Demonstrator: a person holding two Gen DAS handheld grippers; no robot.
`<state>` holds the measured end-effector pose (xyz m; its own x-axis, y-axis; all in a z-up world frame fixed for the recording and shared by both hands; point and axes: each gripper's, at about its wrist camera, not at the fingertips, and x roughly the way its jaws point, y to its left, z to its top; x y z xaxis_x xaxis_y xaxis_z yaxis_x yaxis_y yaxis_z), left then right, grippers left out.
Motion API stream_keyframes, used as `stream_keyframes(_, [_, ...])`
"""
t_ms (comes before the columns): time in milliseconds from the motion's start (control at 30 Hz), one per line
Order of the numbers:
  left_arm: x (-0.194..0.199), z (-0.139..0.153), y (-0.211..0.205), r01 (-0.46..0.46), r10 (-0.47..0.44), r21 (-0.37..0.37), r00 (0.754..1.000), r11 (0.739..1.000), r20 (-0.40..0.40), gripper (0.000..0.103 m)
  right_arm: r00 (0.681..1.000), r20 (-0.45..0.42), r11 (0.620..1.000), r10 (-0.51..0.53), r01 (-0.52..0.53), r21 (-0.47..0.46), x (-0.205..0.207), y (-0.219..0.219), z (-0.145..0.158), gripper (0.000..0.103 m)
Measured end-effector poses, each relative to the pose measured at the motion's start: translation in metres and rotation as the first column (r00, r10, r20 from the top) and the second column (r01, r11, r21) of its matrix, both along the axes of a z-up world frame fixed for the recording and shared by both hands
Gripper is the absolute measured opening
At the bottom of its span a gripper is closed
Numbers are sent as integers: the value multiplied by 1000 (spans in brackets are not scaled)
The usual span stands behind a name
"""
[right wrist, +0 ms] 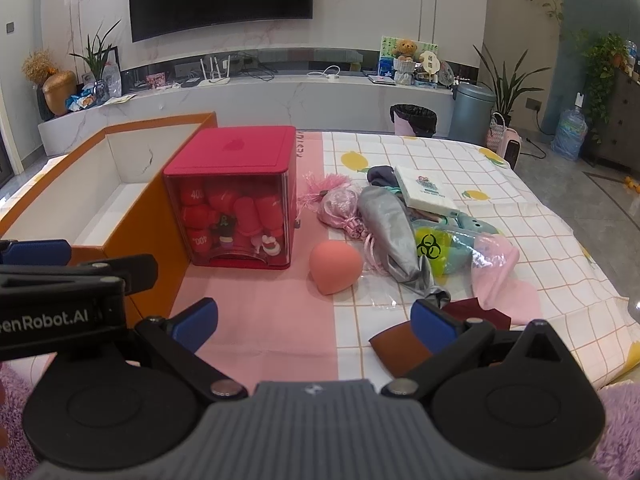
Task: Organize soft objects
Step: 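Grasp the pink sponge ball with the left tool while the right tool grasps the clear plastic bag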
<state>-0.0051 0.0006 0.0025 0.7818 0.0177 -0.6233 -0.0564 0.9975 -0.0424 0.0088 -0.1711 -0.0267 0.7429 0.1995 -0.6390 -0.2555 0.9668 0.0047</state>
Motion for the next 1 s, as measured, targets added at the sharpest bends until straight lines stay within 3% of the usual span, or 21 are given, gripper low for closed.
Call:
stream_keyframes(467, [26, 27, -27, 73, -74, 10, 997, 997, 39, 97, 993, 0, 993, -116, 116, 33, 16, -18, 9, 100])
stream_keyframes(667, [48, 33, -51, 141, -145, 93, 989, 986, 37, 97, 979, -36, 977, -202, 204, 62, 39, -50, 18, 100])
stream_keyframes(800, [68, 22, -70, 231, -235, 132, 972, 964, 14, 97, 946, -103, 932, -306, 320, 172, 67, -93, 21, 99])
stream_keyframes(867, [79, 13, -79, 276, -276, 125, 961, 953, -13, 97, 926, -128, 908, -356, 375, 188, 84, -113, 23, 92])
stream_keyframes(1000, [101, -9, -99, 386, -379, 106, 922, 916, -84, 97, 915, -228, 908, -332, 376, 183, 128, -139, 16, 91])
